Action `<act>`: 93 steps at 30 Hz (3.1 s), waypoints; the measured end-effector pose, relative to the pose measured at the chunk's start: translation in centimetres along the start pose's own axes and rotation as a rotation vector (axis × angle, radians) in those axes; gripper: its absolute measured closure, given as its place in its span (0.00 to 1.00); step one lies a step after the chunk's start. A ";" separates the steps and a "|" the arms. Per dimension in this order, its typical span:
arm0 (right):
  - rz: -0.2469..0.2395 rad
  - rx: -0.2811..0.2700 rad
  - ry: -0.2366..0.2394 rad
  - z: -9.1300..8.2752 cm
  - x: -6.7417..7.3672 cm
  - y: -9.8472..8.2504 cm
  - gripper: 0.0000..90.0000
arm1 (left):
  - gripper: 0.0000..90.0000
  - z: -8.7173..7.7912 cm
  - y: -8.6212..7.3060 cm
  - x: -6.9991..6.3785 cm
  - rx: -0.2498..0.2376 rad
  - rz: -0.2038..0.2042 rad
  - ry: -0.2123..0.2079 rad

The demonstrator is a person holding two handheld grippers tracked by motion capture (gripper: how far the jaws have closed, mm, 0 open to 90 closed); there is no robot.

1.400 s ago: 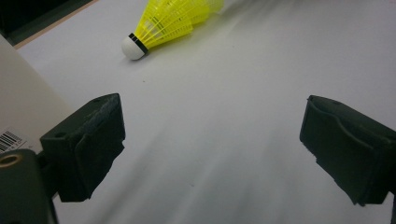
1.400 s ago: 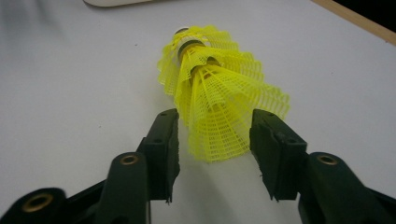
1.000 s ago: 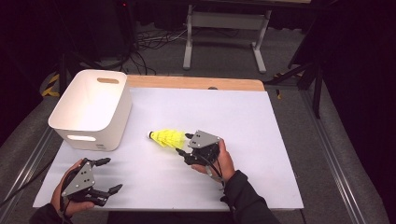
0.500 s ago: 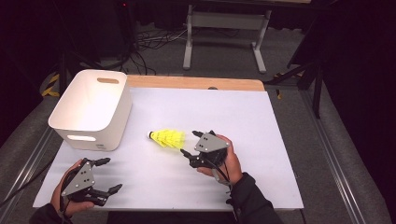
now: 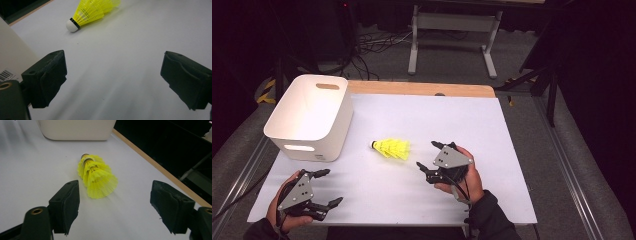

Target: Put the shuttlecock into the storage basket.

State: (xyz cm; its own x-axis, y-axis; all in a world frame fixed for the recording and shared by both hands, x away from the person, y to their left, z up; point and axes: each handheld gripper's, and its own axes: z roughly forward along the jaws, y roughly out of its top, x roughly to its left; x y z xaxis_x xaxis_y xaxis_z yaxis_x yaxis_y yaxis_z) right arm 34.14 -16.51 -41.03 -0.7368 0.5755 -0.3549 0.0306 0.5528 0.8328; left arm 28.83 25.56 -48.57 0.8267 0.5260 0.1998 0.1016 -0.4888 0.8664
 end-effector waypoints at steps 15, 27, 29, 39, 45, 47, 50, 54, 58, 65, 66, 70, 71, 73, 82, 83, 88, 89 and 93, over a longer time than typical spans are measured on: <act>0.013 0.022 -0.042 -2.2 -0.5 -2.7 0.25 | 0.08 0.0 0.0 0.0 0.005 -0.002 0.001; 0.066 0.049 -0.075 -3.0 -0.9 -5.4 0.21 | 0.08 0.1 0.0 0.0 0.010 0.001 0.000; 0.076 0.056 -0.077 -3.1 -1.0 -5.8 0.21 | 0.08 0.1 0.0 0.0 0.010 -0.003 0.000; 0.099 0.086 -0.075 -3.5 -1.0 -7.5 0.18 | 0.08 0.1 0.0 0.0 0.010 -0.001 0.004; 0.111 0.086 -0.071 -3.7 -1.0 -8.2 0.16 | 0.08 0.1 0.0 0.0 0.009 0.002 0.004; 0.114 0.085 -0.066 -3.6 -1.0 -8.3 0.15 | 0.08 0.1 0.0 0.0 0.010 -0.002 0.002; 0.114 0.078 -0.063 -3.5 -0.9 -8.2 0.15 | 0.08 0.1 0.0 0.0 0.009 0.004 0.005; 0.114 0.081 -0.054 -3.4 -0.8 -8.1 0.14 | 0.08 0.2 0.0 0.0 0.009 0.002 0.004; 0.122 0.076 -0.042 -3.0 -0.9 -8.0 0.14 | 0.08 0.2 0.0 0.0 0.009 0.003 0.004; 0.122 0.092 -0.017 -1.9 -0.7 -7.6 0.14 | 0.08 0.2 0.0 0.0 0.009 0.004 0.004; 0.126 0.092 -0.012 -1.8 -0.7 -7.5 0.14 | 0.08 0.2 0.0 0.0 0.009 0.004 0.002; 0.121 0.090 0.001 -1.2 -0.6 -7.1 0.14 | 0.08 0.2 0.0 0.0 0.009 0.004 0.002; 0.119 0.088 0.006 -1.0 -0.6 -6.9 0.14 | 0.08 0.2 0.0 0.0 0.009 0.002 0.001; 0.122 0.086 0.009 -0.9 -0.6 -6.9 0.14 | 0.08 0.3 0.0 -0.1 0.008 -0.001 -0.001; 0.133 0.087 0.044 0.5 -0.6 -5.9 0.13 | 0.08 0.3 0.0 -0.1 0.009 0.000 0.002; 0.132 0.090 0.051 0.7 -0.5 -5.8 0.13 | 0.08 0.3 0.0 -0.1 0.010 0.001 0.003; 0.128 0.106 0.080 2.2 -0.4 -5.0 0.14 | 0.08 0.3 0.1 -0.1 0.011 0.000 0.002; 0.124 0.105 0.086 2.4 -0.4 -4.9 0.14 | 0.08 0.3 0.1 -0.1 0.012 0.001 0.001; 0.124 0.122 0.129 3.9 -0.1 -4.1 0.14 | 0.08 0.3 0.0 0.0 0.014 0.002 0.001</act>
State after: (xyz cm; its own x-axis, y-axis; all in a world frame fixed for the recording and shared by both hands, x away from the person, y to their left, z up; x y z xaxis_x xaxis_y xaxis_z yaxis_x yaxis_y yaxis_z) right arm 36.75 -16.50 -46.06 -0.8023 0.5661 -0.1895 0.2018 0.5559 0.8064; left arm 28.99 25.31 -48.69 0.8263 0.5257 0.2021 0.1075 -0.4995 0.8596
